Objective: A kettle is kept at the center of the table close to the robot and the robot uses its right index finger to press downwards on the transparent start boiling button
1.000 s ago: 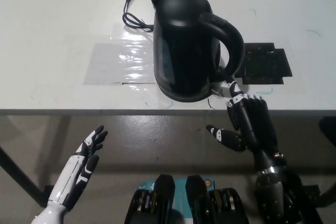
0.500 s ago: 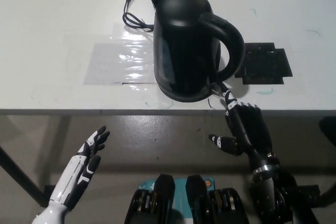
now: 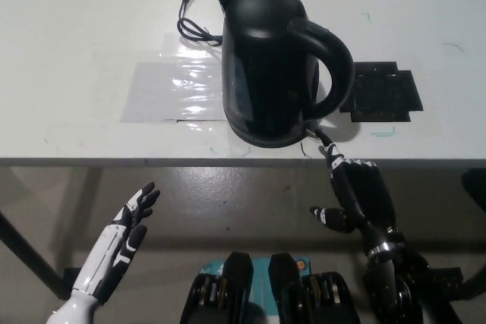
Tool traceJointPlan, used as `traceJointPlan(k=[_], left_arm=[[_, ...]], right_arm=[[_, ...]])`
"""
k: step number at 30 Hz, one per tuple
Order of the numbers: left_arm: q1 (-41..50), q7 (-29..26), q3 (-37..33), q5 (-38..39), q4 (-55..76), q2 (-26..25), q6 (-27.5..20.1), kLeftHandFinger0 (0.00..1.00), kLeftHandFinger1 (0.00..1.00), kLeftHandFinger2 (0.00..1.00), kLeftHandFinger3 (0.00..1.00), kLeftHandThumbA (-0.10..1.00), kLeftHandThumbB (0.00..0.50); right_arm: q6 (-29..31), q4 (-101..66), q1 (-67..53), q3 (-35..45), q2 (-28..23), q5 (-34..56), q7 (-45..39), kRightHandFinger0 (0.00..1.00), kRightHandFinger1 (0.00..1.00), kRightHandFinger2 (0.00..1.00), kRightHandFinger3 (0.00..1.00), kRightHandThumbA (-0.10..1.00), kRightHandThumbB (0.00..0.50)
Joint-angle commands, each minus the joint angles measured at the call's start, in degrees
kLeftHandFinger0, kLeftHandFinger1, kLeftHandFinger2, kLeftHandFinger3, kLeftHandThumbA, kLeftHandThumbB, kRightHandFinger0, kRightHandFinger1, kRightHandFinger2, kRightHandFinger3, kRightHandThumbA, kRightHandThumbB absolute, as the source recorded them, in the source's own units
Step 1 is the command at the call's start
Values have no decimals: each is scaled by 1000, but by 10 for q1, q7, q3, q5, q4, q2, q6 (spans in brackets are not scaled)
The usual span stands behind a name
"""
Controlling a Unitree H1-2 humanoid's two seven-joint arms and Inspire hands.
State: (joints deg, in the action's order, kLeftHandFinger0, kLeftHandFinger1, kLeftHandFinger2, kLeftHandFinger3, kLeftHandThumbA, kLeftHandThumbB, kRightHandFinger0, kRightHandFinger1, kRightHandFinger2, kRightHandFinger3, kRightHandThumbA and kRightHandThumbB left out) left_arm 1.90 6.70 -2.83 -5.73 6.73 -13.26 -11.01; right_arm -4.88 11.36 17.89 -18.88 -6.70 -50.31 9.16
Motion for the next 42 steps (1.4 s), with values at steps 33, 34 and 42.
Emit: traceJointPlan(k=[33, 34, 42], left_arm=[[-13, 7, 0, 2, -4, -7, -31, 1000, 1000, 1000, 1000, 1000, 377], [-13, 7, -1, 2, -4, -7, -30, 1000, 1000, 1000, 1000, 1000, 375], [-15, 6, 0, 1, -4, -7, -30, 1000, 1000, 1000, 1000, 1000, 373]], right_arm=[[-16, 68, 70, -2, -6, -2, 20, 0, 0, 13, 1000, 1000, 260], [-14, 70, 71, -1, -6, 1, 20, 0, 0, 0, 1000, 1000, 261], [-21, 73, 79, -3, -5, -3, 16, 0, 0, 0, 1000, 1000, 265]])
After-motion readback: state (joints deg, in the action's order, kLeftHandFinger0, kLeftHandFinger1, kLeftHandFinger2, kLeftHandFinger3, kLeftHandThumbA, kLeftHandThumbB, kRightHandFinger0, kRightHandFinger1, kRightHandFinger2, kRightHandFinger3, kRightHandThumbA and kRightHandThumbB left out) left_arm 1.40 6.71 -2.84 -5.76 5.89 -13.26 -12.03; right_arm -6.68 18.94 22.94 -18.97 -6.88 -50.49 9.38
